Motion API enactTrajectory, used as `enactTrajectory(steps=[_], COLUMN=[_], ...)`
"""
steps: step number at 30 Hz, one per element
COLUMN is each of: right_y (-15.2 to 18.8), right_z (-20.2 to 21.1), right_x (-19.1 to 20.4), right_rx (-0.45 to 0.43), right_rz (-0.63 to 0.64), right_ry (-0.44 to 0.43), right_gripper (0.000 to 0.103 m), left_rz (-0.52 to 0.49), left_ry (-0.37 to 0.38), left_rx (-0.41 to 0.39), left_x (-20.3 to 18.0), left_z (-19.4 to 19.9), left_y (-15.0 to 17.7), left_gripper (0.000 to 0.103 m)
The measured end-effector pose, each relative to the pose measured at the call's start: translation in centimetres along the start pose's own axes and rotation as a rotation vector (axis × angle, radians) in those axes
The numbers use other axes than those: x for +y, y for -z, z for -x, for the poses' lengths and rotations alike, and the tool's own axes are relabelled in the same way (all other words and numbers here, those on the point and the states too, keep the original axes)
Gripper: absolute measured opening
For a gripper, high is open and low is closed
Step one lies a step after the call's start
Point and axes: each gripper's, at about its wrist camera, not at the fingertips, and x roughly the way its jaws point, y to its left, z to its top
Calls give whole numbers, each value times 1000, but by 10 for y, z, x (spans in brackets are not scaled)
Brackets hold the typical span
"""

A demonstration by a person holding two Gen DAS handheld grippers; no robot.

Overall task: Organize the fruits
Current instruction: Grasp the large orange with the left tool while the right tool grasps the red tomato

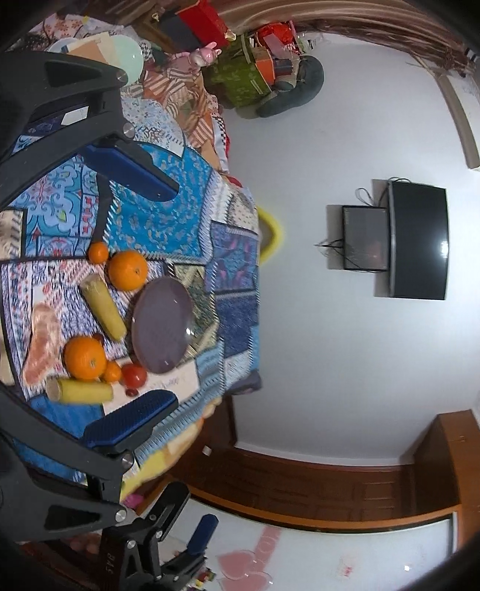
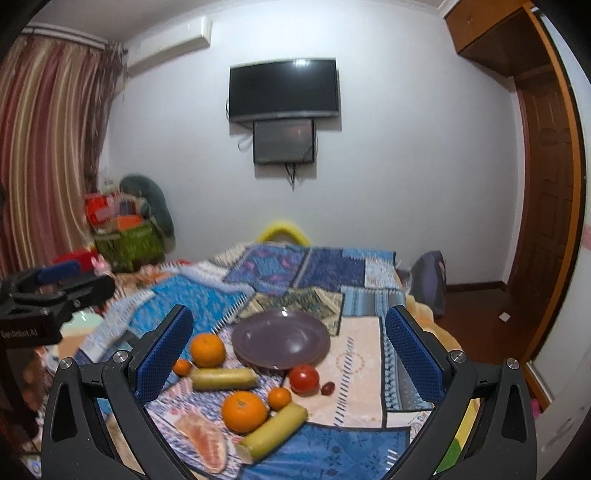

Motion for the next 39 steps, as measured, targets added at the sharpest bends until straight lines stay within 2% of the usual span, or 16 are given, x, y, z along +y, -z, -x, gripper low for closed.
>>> enactTrajectory(steps=[6,9,17,25,29,39], right_y=[14,21,34,55,63,75], right_z=[-42,-59,-103,-147,-166,-195], right_x=[-7,-15,-24,-42,-46,-45], right_rx=[122,172,273,414,473,559], right_rz=[30,11,33,1,-11,-19], right_ry=[26,0,-5,-54,-81,-159], right_gripper=[103,103,97,77,73,62], left_rz=[24,49,72,68,81,59], left_ry=[30,33,-12,7,25,36], left_rx=[114,185,316,420,480,549], left_x=[16,26,46,50,55,46], left_z=[-46,-74,-135,-187,-212,-239], left_y=[10,17,36,46,52,67], left_gripper=[93,88,87,87,87,87])
